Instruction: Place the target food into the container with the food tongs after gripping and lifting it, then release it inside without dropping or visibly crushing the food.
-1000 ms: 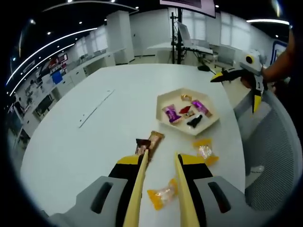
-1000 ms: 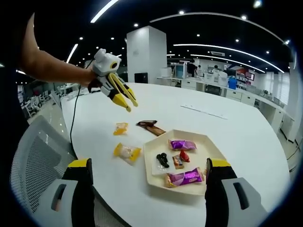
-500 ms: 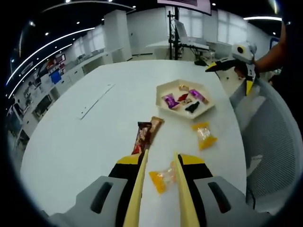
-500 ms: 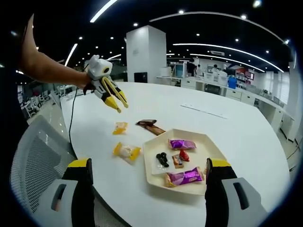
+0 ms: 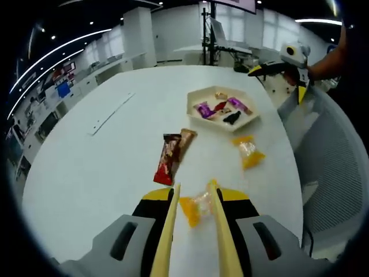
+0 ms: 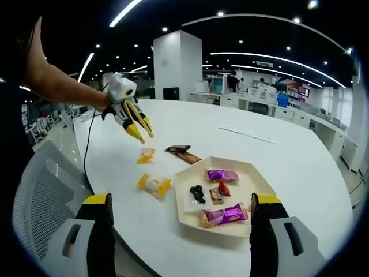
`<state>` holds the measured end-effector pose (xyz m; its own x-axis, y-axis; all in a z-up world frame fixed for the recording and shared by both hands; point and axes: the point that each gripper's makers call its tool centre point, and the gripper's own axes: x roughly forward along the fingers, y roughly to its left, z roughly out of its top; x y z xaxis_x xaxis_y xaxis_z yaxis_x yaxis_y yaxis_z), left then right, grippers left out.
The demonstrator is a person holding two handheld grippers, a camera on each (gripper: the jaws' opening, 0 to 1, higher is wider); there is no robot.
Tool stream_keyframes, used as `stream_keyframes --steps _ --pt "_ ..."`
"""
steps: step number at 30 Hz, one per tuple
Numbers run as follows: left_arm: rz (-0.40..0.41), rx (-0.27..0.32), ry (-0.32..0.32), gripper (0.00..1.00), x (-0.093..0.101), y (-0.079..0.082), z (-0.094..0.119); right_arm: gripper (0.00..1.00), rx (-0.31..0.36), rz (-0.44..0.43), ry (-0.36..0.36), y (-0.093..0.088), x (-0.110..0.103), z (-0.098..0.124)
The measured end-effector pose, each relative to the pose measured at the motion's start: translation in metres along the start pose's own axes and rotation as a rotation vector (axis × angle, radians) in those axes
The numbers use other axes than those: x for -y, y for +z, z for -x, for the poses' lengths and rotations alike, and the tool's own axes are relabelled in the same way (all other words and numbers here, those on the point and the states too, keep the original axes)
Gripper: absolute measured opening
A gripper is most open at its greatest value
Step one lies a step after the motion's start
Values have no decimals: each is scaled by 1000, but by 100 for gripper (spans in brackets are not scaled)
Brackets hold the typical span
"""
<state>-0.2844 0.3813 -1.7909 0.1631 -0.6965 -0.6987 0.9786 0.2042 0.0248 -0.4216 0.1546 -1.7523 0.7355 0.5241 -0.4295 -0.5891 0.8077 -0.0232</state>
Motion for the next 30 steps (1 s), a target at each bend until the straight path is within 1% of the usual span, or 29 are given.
stream_keyframes --steps 2,3,4,5,6,7,8,11,15,19,22,24,26,27,28,30 --pt "12 -12 -1 26 -1 -7 -2 98 0 1 0 0 0 0" --pt "35 -54 22 26 -5 -18 -2 98 -2 0 2 -1 0 0" --pt "53 -76 33 26 -7 -25 -2 98 -2 0 1 -1 0 0" --pt "70 -63 27 26 -7 -27 -4 98 -1 1 0 0 0 0" --pt "108 -38 19 26 -5 -27 -4 98 0 0 0 0 0 0" --pt "123 -39 20 26 -4 -29 -4 98 -1 -1 0 0 0 0" --pt "112 -46 23 26 -4 -31 -4 98 -2 -1 0 0 0 0" --pt "117 -55 13 26 0 -36 -7 97 -4 -2 3 -1 0 -1" --pt "147 -75 7 26 6 -43 -11 98 -6 -1 7 -1 -1 -1" --pt "169 -75 -8 26 16 -44 -12 97 -7 -2 4 -1 0 -1" --pt "175 -67 -34 26 28 -40 -11 97 -4 -3 2 -1 0 -1" --pt "157 -62 -51 26 36 -35 -10 97 -3 -2 3 -1 0 -1" --pt "116 -60 -30 26 34 -29 -8 97 -5 -2 5 -1 -1 -1" --pt "109 -57 -25 26 33 -28 -8 97 -4 0 6 -1 -1 -1" --pt "78 -47 -9 26 28 -24 -8 97 -4 -1 9 -1 -1 -1" --pt "54 -47 -5 26 24 -20 -11 97 -4 0 9 -1 -1 -1"
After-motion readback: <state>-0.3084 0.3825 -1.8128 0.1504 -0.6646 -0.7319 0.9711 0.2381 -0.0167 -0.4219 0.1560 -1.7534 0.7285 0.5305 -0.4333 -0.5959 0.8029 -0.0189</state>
